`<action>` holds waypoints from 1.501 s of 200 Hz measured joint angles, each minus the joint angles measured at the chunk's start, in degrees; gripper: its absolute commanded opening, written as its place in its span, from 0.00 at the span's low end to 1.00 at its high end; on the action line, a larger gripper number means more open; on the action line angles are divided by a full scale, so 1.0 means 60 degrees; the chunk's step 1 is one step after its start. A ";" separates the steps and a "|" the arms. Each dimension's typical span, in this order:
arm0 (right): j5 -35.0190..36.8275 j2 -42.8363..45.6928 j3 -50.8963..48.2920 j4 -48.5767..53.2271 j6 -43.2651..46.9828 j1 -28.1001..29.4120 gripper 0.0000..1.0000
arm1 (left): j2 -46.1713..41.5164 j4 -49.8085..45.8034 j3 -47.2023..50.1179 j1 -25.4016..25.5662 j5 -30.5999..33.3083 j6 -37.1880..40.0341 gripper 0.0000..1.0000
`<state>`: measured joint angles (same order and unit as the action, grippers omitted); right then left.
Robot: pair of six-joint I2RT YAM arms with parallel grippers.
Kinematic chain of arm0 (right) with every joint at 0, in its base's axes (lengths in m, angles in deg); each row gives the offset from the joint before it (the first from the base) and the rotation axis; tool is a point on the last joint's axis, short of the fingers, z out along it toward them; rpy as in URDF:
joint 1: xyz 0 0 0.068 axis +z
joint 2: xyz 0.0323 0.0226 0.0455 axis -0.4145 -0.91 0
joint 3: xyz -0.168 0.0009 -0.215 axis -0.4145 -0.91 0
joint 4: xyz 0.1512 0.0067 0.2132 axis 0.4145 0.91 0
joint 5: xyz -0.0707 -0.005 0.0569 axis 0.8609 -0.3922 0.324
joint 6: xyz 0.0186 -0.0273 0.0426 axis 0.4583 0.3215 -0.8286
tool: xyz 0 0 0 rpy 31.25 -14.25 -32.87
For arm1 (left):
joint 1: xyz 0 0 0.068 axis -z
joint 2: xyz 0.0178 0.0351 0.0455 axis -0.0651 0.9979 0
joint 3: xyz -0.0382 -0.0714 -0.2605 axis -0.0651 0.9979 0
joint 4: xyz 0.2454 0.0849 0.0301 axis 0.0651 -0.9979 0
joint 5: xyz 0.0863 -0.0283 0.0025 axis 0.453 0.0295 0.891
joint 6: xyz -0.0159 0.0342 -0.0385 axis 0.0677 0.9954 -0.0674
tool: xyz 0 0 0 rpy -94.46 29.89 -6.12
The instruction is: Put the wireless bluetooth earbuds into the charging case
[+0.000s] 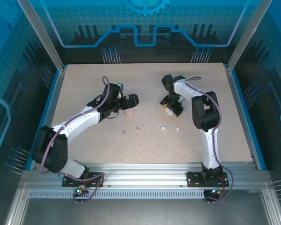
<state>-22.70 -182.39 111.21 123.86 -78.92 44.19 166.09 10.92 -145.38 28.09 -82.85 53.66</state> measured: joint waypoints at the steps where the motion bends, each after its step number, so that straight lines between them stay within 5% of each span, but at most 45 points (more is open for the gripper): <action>1: 0.0000 -0.0004 0.0000 0.0000 0.0000 0.0000 0.77 | 0.0007 0.0000 0.0000 0.0004 0.0000 0.0004 0.99; 108: -0.0044 -0.0004 -0.0055 -0.0073 -0.0076 0.0004 0.78 | 0.0277 0.0000 -0.0291 0.0262 0.0000 0.0004 0.99; 201: -0.0102 0.0025 -0.0069 -0.0244 0.0000 0.0018 0.56 | 0.0328 -0.0022 -0.0441 0.0346 -0.0237 -0.0266 0.99; 250: -0.0211 0.0379 -0.0612 -0.0750 0.0229 0.0004 0.55 | 0.0532 0.0011 -0.0750 0.0346 -0.0452 -0.1009 0.99; 300: -0.1027 0.0732 -0.1027 -0.1413 0.0244 -0.0073 0.55 | 0.1330 0.4131 0.1049 0.0433 -0.1610 -0.2051 0.99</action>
<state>-28.86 -177.99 105.05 115.38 -77.46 43.76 174.07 35.71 -139.08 30.69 -92.51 41.35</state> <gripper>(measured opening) 0.578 0.988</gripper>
